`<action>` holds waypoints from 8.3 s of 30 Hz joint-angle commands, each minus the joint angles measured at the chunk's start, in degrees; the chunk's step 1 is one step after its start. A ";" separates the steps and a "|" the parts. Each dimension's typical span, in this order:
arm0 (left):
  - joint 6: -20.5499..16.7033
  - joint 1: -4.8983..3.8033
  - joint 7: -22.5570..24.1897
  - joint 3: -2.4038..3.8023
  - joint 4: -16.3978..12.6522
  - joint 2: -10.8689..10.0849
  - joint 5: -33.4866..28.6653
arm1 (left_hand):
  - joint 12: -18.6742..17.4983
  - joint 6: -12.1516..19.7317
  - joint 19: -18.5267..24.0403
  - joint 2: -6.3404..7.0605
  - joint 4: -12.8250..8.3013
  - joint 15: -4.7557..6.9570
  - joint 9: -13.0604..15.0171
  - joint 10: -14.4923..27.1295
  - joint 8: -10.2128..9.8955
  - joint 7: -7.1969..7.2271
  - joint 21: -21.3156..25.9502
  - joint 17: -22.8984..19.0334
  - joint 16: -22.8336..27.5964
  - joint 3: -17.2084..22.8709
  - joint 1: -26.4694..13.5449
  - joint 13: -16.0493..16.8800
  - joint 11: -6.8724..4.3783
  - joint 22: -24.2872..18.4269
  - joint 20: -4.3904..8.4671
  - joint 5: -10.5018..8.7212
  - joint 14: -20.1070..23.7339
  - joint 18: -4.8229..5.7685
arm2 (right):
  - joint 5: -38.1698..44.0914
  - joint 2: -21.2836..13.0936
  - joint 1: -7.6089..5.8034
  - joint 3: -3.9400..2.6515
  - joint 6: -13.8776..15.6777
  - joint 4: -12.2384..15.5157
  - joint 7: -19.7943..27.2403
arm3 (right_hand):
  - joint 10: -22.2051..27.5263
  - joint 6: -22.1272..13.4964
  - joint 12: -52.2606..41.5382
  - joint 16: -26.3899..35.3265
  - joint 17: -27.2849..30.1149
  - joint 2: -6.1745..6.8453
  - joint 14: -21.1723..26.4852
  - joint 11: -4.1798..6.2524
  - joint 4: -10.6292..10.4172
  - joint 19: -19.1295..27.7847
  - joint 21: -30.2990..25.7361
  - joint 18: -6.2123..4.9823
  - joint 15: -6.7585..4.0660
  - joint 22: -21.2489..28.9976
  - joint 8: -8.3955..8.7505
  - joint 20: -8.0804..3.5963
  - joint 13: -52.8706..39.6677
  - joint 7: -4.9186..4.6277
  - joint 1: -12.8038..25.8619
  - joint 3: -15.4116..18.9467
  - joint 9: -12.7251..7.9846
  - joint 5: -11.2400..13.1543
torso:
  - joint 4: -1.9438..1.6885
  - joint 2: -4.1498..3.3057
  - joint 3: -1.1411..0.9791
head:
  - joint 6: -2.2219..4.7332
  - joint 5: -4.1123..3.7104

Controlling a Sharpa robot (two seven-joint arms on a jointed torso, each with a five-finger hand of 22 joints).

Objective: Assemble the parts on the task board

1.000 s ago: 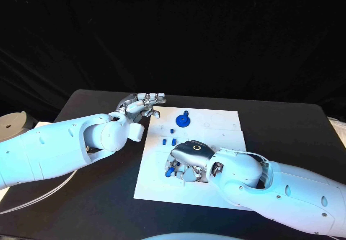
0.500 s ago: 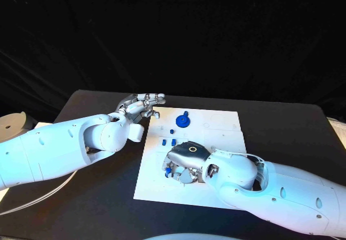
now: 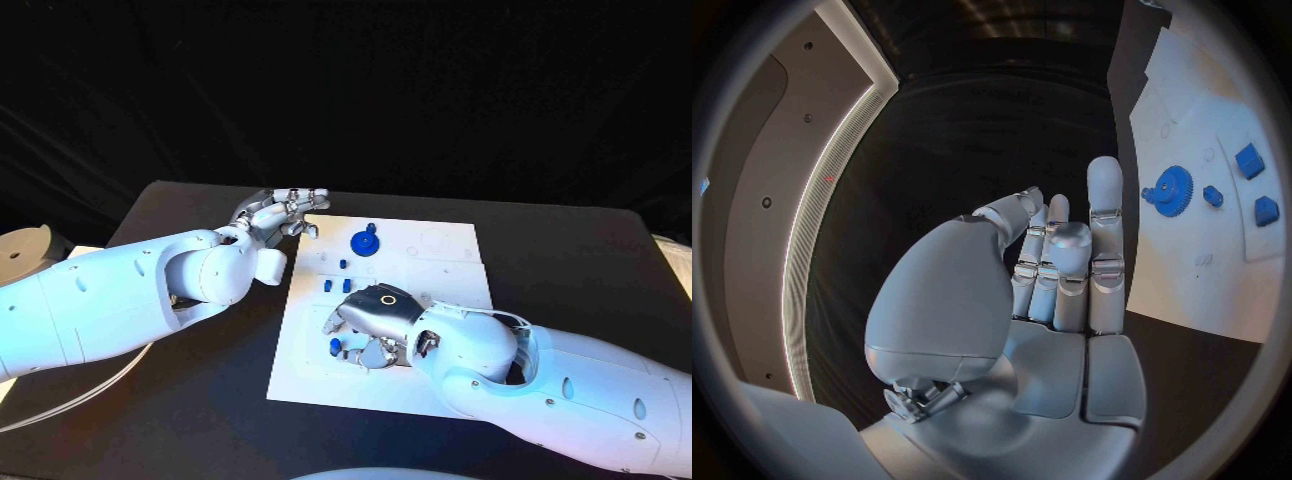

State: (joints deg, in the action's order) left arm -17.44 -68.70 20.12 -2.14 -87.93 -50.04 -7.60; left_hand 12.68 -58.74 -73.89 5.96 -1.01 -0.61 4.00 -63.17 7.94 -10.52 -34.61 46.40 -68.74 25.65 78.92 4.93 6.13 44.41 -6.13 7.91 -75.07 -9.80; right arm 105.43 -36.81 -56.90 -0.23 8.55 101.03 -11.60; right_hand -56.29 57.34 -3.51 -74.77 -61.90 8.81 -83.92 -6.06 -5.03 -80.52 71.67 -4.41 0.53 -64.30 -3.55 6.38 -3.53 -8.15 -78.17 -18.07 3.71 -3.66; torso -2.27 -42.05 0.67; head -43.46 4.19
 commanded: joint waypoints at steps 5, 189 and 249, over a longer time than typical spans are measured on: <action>1.11 -0.02 -0.03 0.03 -0.02 0.02 0.23 | 0.19 0.35 0.11 0.36 -0.18 -0.31 -0.02 0.50 0.20 0.09 0.25 -0.05 -0.11 0.02 0.02 -0.06 -0.03 -0.07 -0.16 0.17 0.07 -0.54 | -1.39 -3.81 0.00 -0.18 9.01 3.35 1.81 | -0.13 0.00 -0.53 0.63 0.71 -0.09 -1.44 -0.18 -0.33 0.20 -0.78 -1.19 0.50 0.61 -0.05 0.40 -0.14 -0.20 -0.84 1.85 0.10 -0.32 | 0.07 0.09 -0.07 | 0.23 -0.36; 2.65 0.34 -1.22 -0.29 -1.38 -1.04 0.23 | 0.86 0.62 0.24 0.36 -0.16 -0.40 -0.01 1.17 0.52 0.04 0.40 -0.57 -0.05 -0.21 -0.45 -0.09 0.06 -0.14 -0.27 0.14 0.32 -0.56 | -15.41 -17.75 2.83 -0.19 7.60 10.29 -22.05 | -30.92 10.18 -74.08 -12.01 -21.25 -10.30 -4.87 9.23 -7.92 -6.43 12.61 2.48 -7.17 -18.00 -15.83 -6.81 -79.13 7.20 8.37 29.06 16.71 -1.17 | 0.96 0.72 0.48 | 1.01 -3.90; 2.62 0.40 -1.13 -0.40 -1.77 -1.69 0.23 | 0.86 0.62 0.24 0.36 -0.16 -0.40 -0.01 1.17 0.52 0.04 0.40 -0.57 -0.05 -0.21 -0.45 -0.09 0.06 -0.14 -0.27 0.14 0.32 -0.56 | -7.40 -31.45 4.41 0.18 7.56 11.10 -21.34 | -29.33 7.12 -68.92 -11.12 -19.76 -12.18 -4.51 7.29 -5.79 -5.64 11.26 2.10 -5.51 -16.53 -9.53 -5.27 -76.88 4.93 3.37 28.27 14.89 -6.01 | 1.02 0.75 0.39 | 1.61 -6.29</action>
State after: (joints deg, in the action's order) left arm -15.82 -68.29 18.61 -2.58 -89.59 -51.80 -7.60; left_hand 13.31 -58.34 -73.89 6.19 -1.01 -0.81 4.00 -62.34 8.14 -10.52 -34.39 45.89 -68.74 25.66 78.69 4.93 6.13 44.34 -6.13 7.91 -74.87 -9.79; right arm 96.36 -68.44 -52.74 -0.16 18.17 112.17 -32.32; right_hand -83.55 64.09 -72.28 -86.09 -74.91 -2.87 -84.04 1.13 -11.05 -84.00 83.21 -3.03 -5.28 -74.95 -13.29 0.85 -85.39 -3.26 -74.24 10.34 18.73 -9.52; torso -1.25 -41.31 1.05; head -41.78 -2.16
